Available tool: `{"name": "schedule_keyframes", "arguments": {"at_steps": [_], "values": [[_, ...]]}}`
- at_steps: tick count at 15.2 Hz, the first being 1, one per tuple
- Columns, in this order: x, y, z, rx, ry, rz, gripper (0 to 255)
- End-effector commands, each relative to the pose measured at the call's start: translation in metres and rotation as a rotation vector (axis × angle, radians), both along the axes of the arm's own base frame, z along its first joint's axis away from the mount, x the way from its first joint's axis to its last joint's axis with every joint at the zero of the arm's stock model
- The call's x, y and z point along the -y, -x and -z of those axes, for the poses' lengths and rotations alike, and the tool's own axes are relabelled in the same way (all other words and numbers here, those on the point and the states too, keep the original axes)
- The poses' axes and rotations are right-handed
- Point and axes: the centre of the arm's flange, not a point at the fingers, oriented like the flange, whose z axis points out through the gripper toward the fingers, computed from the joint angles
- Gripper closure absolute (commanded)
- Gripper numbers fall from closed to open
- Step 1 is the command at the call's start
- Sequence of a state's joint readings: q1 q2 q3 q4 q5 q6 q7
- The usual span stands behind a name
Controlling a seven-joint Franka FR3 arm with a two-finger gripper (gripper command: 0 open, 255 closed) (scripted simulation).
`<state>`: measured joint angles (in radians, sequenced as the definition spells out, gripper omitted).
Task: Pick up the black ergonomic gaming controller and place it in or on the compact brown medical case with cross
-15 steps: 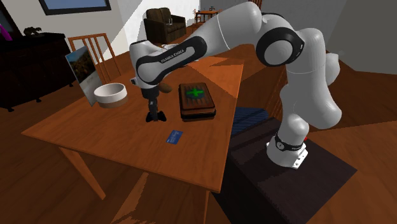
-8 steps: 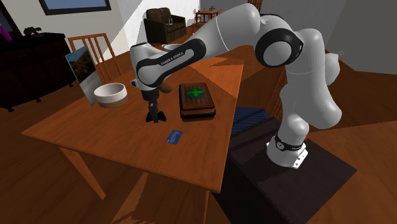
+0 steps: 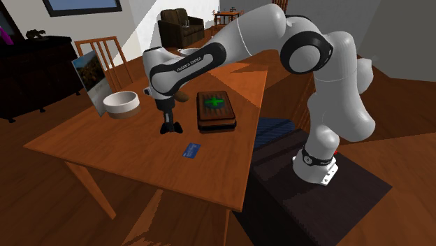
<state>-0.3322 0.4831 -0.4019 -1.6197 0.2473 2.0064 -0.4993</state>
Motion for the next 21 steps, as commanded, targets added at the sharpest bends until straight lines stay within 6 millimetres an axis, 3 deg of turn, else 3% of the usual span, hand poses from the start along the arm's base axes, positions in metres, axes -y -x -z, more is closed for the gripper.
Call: {"name": "schedule_keyframes", "arguments": {"at_steps": [1, 4, 5, 9, 16, 21], "values": [[0.000, 0.000, 0.000, 0.000, 0.000, 0.000, 255], [0.000, 0.000, 0.000, 0.000, 0.000, 0.000, 255], [0.000, 0.000, 0.000, 0.000, 0.000, 0.000, 0], [-0.015, -0.043, -0.017, -0.122, 0.254, -0.486, 0], [-0.007, -0.040, 0.019, -0.122, 0.254, -0.486, 0], [-0.006, -0.039, 0.021, -0.122, 0.254, -0.486, 0]]}}
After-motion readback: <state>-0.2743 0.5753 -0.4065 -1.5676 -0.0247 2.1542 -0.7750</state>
